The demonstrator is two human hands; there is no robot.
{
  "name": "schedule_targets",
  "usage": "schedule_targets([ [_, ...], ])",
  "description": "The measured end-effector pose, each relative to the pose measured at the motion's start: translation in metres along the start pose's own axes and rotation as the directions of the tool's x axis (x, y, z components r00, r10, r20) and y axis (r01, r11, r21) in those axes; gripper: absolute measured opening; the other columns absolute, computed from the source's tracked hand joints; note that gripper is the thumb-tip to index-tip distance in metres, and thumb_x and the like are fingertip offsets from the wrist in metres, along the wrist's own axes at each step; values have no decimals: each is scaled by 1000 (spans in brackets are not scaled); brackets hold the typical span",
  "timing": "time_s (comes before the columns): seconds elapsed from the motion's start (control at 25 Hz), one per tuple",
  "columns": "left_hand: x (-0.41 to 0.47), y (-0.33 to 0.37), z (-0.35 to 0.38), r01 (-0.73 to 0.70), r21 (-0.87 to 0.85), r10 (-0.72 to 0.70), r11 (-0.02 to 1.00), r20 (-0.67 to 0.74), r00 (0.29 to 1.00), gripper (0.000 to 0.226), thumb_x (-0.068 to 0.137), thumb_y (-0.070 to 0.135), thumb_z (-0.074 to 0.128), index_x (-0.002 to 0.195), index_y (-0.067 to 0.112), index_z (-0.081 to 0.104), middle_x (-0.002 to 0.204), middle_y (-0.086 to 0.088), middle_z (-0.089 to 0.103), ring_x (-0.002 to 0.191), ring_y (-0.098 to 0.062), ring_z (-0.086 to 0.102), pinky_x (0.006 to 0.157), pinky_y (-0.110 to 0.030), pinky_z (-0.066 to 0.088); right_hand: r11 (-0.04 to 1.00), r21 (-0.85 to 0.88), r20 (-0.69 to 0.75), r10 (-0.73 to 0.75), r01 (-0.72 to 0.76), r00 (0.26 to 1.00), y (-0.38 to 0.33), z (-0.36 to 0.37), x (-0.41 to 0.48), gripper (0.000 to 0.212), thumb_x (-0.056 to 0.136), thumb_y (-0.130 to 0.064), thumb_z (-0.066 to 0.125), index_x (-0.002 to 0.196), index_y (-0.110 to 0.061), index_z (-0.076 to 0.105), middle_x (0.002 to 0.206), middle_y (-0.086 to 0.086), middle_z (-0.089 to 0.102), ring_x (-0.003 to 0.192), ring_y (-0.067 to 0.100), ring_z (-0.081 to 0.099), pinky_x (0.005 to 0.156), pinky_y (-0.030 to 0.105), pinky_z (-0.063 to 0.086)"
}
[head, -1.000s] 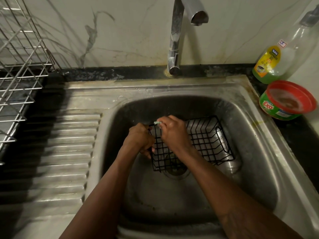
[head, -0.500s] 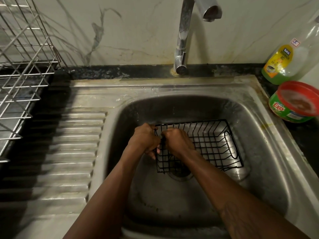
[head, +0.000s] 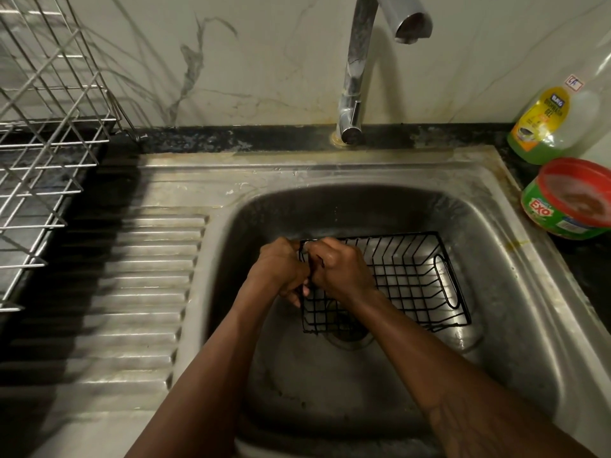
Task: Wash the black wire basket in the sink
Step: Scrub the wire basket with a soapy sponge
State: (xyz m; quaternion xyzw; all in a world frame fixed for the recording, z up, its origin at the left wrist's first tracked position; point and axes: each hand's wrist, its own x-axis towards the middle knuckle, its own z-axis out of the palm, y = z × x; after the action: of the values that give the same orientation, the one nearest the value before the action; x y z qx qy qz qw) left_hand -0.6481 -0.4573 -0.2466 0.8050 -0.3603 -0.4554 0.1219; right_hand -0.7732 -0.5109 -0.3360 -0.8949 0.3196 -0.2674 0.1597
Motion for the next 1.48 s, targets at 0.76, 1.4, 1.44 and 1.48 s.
schedule_targets([
  [0.76, 9, 0, 5, 67, -104, -61, 992, 57, 997, 59, 88, 2, 71, 141, 15, 49, 71, -10, 75, 55, -21, 73, 45, -30, 56, 948, -244, 235, 264, -206, 936, 5, -1, 1, 13, 94, -12, 65, 84, -18, 72, 74, -2, 65, 65, 12, 64, 62, 26, 56],
  [1.4, -17, 12, 6, 8, -123, 5, 992, 109, 994, 89, 90, -7, 64, 156, 35, 22, 76, -12, 72, 46, -15, 68, 45, -32, 58, -368, 610, 550, 834, -702, 40, -13, 6, 11, 19, 85, -9, 78, 103, -11, 71, 91, 5, 77, 81, 14, 75, 80, 31, 60],
  [1.44, -15, 11, 7, 19, -127, -5, 992, 110, 994, 90, 91, -7, 62, 156, 38, 20, 79, -14, 73, 47, -15, 68, 45, -33, 59, -442, 622, 617, 785, -647, 57, -16, 5, 14, 15, 89, -6, 72, 104, -8, 70, 95, 6, 77, 83, 14, 74, 91, 33, 57],
  [1.48, -15, 11, 7, 24, -129, -10, 991, 109, 994, 91, 91, -8, 61, 156, 39, 20, 82, -15, 73, 47, -16, 68, 46, -35, 59, -509, 644, 660, 747, -570, 78, -19, 2, 18, 13, 92, 0, 67, 103, -5, 70, 99, 8, 76, 84, 14, 73, 96, 32, 56],
])
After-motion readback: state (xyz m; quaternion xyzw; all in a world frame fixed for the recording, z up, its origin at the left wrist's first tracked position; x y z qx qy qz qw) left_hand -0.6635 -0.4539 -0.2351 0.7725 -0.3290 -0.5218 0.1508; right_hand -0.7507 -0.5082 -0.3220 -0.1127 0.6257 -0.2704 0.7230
